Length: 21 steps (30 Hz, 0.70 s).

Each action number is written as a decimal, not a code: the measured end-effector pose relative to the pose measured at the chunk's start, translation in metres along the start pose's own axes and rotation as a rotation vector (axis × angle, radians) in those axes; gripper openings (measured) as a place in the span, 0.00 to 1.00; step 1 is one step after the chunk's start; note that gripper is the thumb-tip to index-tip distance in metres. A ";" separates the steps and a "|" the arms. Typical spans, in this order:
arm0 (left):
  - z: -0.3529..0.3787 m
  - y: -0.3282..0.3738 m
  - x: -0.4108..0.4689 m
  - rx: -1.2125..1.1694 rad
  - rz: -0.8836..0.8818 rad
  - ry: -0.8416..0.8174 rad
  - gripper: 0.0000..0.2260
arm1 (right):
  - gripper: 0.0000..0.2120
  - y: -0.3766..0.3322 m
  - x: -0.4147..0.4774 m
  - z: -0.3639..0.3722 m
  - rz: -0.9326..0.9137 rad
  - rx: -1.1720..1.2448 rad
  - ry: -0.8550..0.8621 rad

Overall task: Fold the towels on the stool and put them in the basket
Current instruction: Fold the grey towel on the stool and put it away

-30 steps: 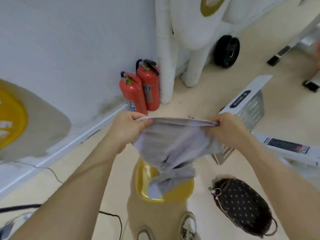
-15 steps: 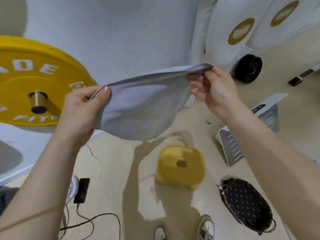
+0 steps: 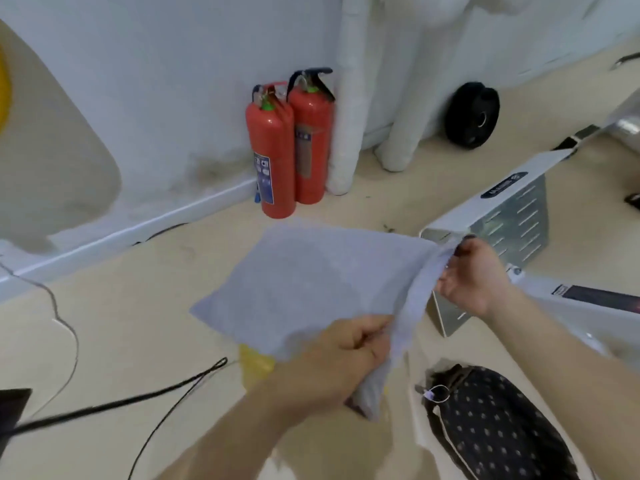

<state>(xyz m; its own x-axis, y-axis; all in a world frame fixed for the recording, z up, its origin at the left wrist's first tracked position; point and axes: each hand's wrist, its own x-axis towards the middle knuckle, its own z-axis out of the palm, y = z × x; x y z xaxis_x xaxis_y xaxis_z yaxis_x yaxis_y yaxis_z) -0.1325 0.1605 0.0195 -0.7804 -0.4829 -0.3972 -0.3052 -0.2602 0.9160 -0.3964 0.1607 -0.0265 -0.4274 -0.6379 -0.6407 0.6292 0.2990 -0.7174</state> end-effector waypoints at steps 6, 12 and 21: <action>0.069 -0.127 0.096 0.113 -0.080 -0.437 0.24 | 0.14 0.082 0.079 -0.080 -0.018 -0.073 0.153; -0.029 -0.125 0.165 0.701 0.287 0.148 0.15 | 0.31 0.134 0.118 -0.087 -0.370 -0.893 0.222; -0.182 -0.165 0.075 1.384 -0.087 0.378 0.15 | 0.20 0.227 0.009 0.009 -1.170 -1.822 -0.522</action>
<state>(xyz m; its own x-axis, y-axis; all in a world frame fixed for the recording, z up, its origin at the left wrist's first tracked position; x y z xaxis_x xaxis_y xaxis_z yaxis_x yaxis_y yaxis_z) -0.0414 0.0154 -0.1715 -0.6100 -0.7542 -0.2431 -0.7904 0.6011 0.1182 -0.2518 0.2162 -0.1927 0.3025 -0.9530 0.0175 -0.9302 -0.2992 -0.2128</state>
